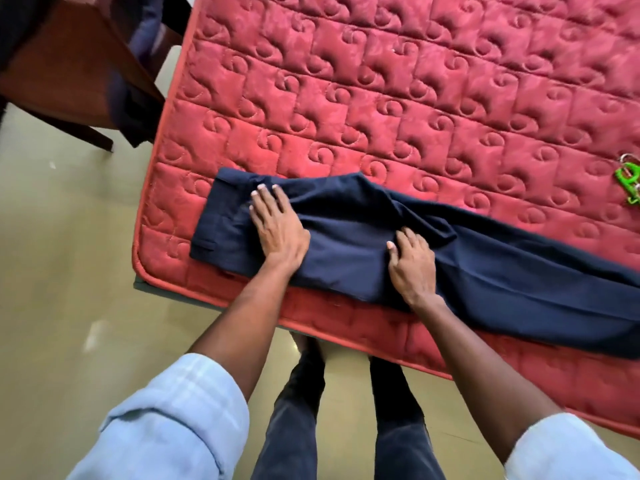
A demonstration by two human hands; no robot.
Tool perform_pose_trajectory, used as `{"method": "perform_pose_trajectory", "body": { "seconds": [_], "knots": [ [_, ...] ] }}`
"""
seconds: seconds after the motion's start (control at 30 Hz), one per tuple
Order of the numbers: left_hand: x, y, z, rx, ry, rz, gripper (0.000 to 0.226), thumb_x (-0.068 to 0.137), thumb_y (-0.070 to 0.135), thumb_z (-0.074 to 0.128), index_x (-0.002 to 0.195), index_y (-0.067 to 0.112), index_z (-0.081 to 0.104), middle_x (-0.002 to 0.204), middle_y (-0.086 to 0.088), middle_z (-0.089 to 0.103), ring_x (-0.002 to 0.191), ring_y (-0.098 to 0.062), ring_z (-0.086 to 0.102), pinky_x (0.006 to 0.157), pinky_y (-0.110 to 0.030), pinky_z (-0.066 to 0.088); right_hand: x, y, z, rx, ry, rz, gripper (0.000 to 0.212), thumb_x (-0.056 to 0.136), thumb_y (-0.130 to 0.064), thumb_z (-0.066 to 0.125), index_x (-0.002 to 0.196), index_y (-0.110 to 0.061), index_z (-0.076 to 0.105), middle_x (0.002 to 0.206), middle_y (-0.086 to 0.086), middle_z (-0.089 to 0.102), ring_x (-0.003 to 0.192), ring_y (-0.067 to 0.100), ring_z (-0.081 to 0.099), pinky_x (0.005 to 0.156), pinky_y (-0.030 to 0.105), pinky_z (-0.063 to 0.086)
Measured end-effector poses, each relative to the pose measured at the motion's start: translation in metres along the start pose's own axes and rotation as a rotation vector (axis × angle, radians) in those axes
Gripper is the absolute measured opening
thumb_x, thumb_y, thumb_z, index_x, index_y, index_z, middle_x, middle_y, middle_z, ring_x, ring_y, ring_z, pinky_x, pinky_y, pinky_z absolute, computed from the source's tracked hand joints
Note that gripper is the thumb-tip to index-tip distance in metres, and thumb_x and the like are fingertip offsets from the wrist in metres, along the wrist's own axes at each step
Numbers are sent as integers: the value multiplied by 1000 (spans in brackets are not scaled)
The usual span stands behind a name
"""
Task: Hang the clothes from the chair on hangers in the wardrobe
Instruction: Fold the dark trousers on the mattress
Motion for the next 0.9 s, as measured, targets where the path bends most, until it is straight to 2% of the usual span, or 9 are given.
{"method": "perform_pose_trajectory", "body": {
  "seconds": [0.07,0.13,0.23,0.33,0.43,0.53,0.67,0.77,0.9],
  "knots": [
    [-9,32,1,-22,78,217,84,72,12,52,152,2,26,158,-26,21,147,-41,19,119,-51,16,11,8,-14,132,114,-24,31,90,-18,50,111,-3,67,109,17,68,101,38,62,90,44,46],
    [-16,65,8,-90,132,436,83,67,7,53,148,5,36,154,-23,32,144,-39,29,118,-51,25,27,23,-31,151,227,-11,25,86,-11,55,107,-6,68,106,15,67,98,35,60,88,42,42],
    [-15,102,11,-123,153,542,82,65,6,39,147,11,41,152,-18,39,142,-36,35,117,-49,29,53,43,-47,158,188,11,28,85,-14,58,111,-6,66,109,14,65,101,36,58,87,42,42],
    [1,127,16,-87,185,547,72,65,4,41,135,11,56,150,-22,41,140,-40,35,115,-51,29,74,65,-50,129,-57,-111,38,83,-25,67,117,-8,63,104,14,64,98,37,56,84,45,43],
    [8,129,21,-136,264,441,43,63,2,53,104,7,68,137,-23,51,130,-39,44,111,-47,33,76,74,-52,84,-223,-291,36,80,-15,69,114,-9,61,98,11,64,95,36,57,81,43,41],
    [-4,119,30,-238,396,305,32,66,-2,59,95,8,63,117,-21,55,110,-35,49,100,-44,40,77,74,-55,18,-187,-274,29,77,-4,59,106,-8,58,93,15,68,90,38,61,75,44,41],
    [-21,112,43,-479,388,258,42,71,-12,57,108,8,53,114,-23,48,104,-29,48,94,-38,46,85,53,-56,137,-5,-178,15,75,0,49,86,-7,58,79,18,64,76,40,59,67,44,41],
    [-19,113,40,-551,381,238,41,76,-11,54,109,13,47,112,-21,49,97,-29,54,82,-38,50,94,19,-50,387,-85,-216,9,84,-5,54,86,-8,62,81,14,67,78,36,60,66,42,44],
    [-8,110,31,-579,397,213,31,80,-2,54,104,16,47,106,-17,52,91,-32,58,72,-43,52,115,-21,-38,410,-106,-240,16,85,-16,57,91,-9,71,83,12,62,78,35,60,69,43,48]
  ]
}}
Point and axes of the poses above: each hand's wrist, its own x-axis towards the middle knuckle, its own z-axis out of the palm, y = z × x, the point moved 1 cm from there along x, towards the middle knuckle
